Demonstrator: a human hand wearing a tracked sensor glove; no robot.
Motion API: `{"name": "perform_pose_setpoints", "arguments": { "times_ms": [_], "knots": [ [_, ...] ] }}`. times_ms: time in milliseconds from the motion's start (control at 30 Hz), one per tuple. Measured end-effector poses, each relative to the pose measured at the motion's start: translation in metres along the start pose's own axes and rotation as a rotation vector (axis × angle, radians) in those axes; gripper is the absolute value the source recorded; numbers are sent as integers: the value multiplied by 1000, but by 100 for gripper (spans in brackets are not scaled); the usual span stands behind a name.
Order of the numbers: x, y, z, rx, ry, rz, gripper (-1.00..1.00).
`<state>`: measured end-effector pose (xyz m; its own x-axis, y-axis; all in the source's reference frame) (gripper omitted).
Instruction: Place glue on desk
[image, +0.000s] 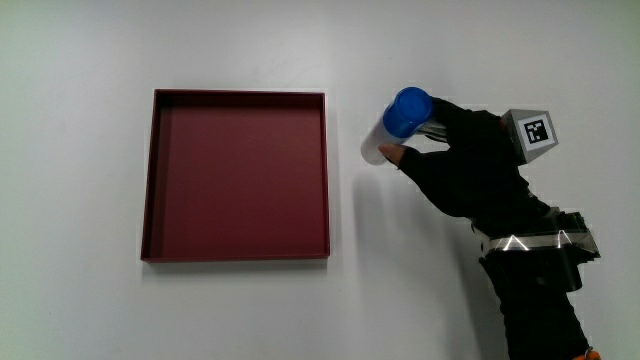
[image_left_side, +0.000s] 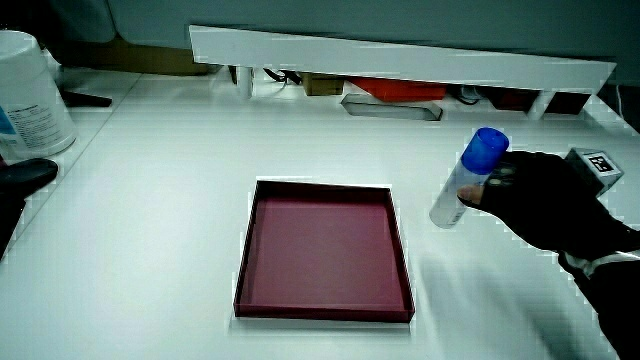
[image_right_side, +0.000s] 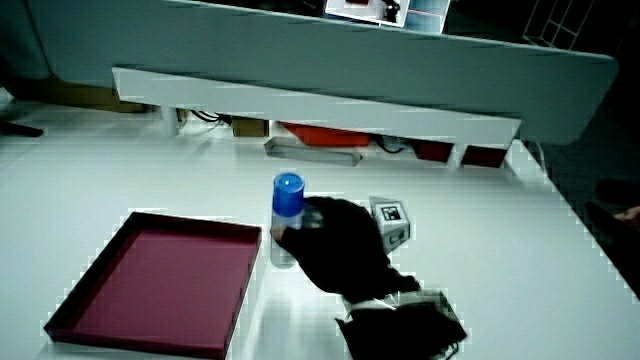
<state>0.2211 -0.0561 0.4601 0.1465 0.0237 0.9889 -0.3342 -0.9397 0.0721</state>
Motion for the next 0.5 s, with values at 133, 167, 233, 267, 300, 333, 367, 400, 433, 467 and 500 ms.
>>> {"name": "perform_pose_setpoints", "arguments": {
  "times_ms": [133, 167, 233, 267, 300, 333, 367, 400, 433, 467, 500],
  "knots": [
    [16, -2, 4, 26, -6, -32, 0],
    [22, -3, 5, 26, -16, -41, 0],
    [28, -6, 5, 35, -29, -52, 0],
    [31, -7, 4, 34, -48, -67, 0],
    [33, -8, 4, 36, -51, -77, 0],
    [37, -8, 3, 37, -53, -84, 0],
    [41, -8, 3, 37, -55, -94, 0],
    [44, -9, 3, 40, -46, -98, 0],
    [47, -10, 4, 41, -53, -108, 0],
    [50, -11, 3, 44, -40, -115, 0],
    [52, -11, 2, 46, -23, -111, 0]
  ]
}}
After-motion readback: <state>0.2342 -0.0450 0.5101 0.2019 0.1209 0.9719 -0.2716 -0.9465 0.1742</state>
